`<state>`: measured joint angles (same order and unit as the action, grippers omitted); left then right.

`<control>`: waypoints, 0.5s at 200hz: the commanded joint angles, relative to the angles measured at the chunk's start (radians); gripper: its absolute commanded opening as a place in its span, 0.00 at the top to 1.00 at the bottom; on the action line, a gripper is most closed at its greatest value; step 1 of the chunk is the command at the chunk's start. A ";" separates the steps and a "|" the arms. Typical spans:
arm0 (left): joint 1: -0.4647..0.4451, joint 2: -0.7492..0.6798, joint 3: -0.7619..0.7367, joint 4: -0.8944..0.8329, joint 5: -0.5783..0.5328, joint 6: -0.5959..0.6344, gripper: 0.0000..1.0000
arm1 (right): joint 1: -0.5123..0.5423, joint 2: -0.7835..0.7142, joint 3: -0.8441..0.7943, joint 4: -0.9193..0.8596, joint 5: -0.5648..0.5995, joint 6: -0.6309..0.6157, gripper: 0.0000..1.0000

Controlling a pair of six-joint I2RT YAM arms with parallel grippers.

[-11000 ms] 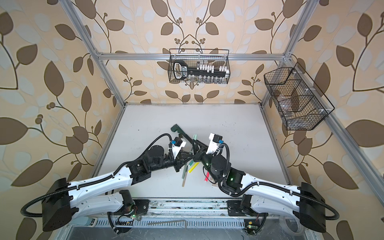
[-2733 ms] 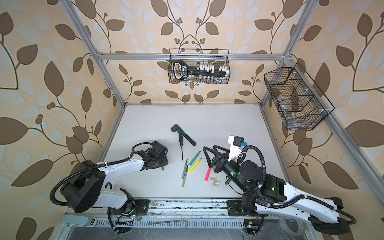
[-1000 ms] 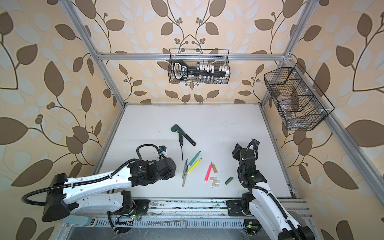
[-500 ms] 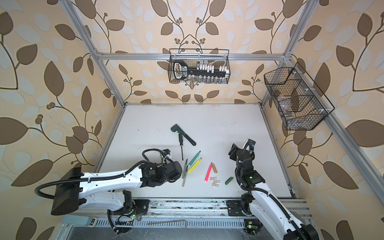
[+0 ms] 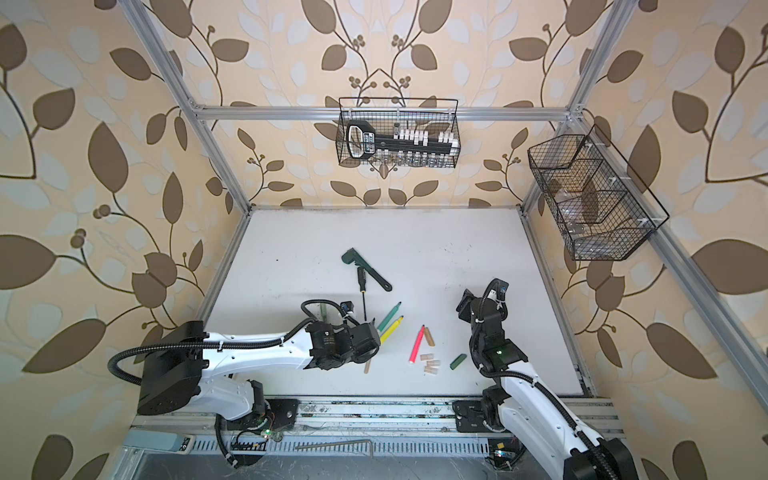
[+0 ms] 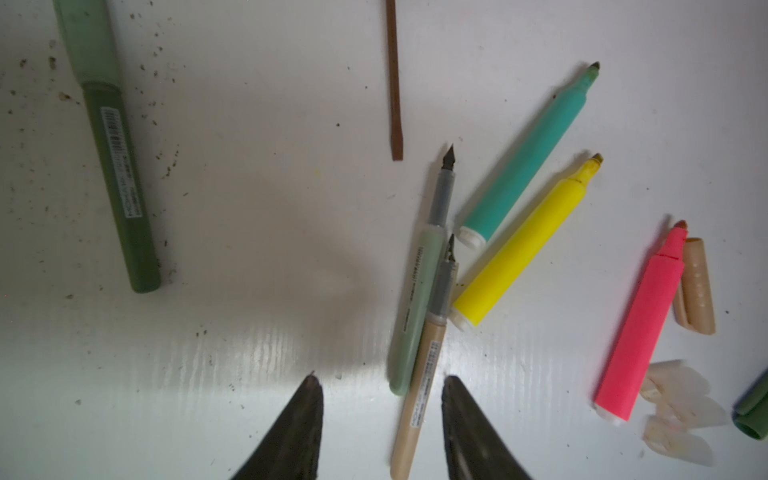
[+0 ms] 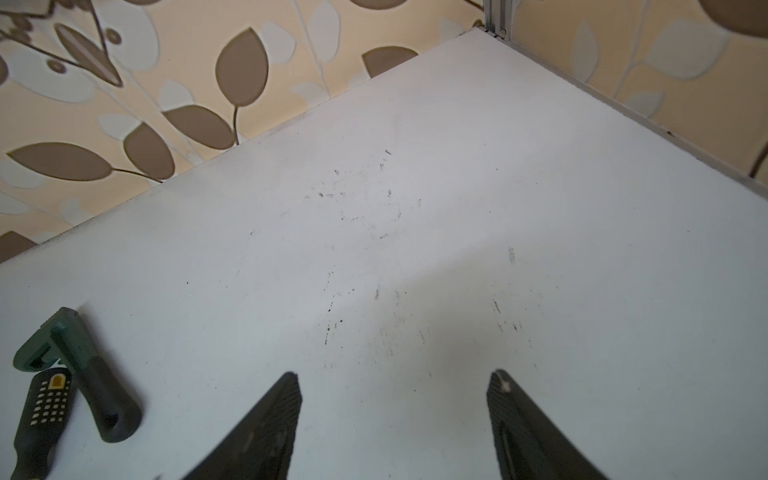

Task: Insert the pens into the pen caps
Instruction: 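Move the open left gripper over the beige fountain pen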

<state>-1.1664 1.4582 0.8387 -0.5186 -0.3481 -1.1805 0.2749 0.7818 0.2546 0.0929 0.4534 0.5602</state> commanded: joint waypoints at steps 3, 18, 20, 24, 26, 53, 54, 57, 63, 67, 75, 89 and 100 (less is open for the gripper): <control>-0.007 0.023 0.036 -0.008 0.000 0.010 0.52 | 0.003 0.007 0.020 0.002 0.022 -0.006 0.28; -0.006 0.035 0.036 -0.001 0.005 0.010 0.52 | 0.004 0.007 0.020 0.001 0.023 -0.006 0.28; -0.006 0.036 0.036 0.001 0.007 0.010 0.52 | 0.004 0.005 0.020 0.001 0.023 -0.006 0.28; -0.006 0.040 0.035 0.003 0.010 0.011 0.52 | 0.003 0.006 0.020 0.001 0.022 -0.006 0.28; -0.005 0.042 0.036 0.005 0.012 0.013 0.52 | 0.004 0.007 0.020 0.001 0.022 -0.006 0.28; 0.001 0.069 0.040 0.030 0.038 0.021 0.52 | 0.004 0.003 0.019 0.000 0.023 -0.005 0.28; 0.001 0.069 0.040 0.029 0.039 0.022 0.52 | 0.004 0.003 0.019 0.000 0.023 -0.005 0.28; 0.002 0.073 0.042 0.032 0.041 0.022 0.52 | 0.003 0.003 0.019 -0.001 0.022 -0.005 0.28; 0.002 0.080 0.045 0.034 0.044 0.025 0.52 | 0.004 0.003 0.020 -0.001 0.022 -0.005 0.28; 0.004 0.084 0.047 0.036 0.048 0.025 0.52 | 0.004 0.002 0.019 -0.001 0.023 -0.005 0.28; 0.005 0.094 0.052 0.037 0.052 0.028 0.53 | 0.004 0.002 0.020 -0.001 0.023 -0.005 0.28; 0.005 0.108 0.060 0.041 0.060 0.033 0.54 | 0.004 0.003 0.020 -0.001 0.023 -0.005 0.28; 0.005 0.120 0.069 0.048 0.069 0.041 0.55 | 0.003 0.004 0.020 -0.001 0.022 -0.006 0.28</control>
<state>-1.1645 1.5616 0.8631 -0.4835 -0.2943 -1.1618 0.2749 0.7876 0.2546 0.0929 0.4538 0.5602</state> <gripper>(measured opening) 0.461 0.721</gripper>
